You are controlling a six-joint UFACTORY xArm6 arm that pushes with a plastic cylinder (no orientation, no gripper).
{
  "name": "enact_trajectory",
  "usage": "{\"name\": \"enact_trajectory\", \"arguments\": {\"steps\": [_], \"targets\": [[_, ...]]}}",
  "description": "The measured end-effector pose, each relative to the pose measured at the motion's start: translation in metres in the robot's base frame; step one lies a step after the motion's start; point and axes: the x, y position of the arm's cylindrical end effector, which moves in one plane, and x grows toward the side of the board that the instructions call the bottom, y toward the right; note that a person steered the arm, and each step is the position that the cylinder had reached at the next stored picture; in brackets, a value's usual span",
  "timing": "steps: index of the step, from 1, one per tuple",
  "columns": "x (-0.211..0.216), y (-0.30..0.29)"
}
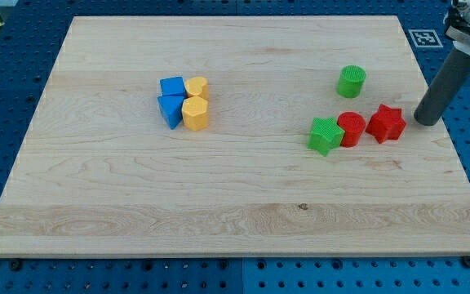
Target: Move the red star into the red circle
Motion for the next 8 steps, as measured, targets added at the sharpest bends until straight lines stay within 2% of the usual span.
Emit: {"name": "enact_trajectory", "arguments": {"steps": [5,7,8], "targets": [[0.006,-0.038],[0.009,-0.04],[0.009,-0.017]]}}
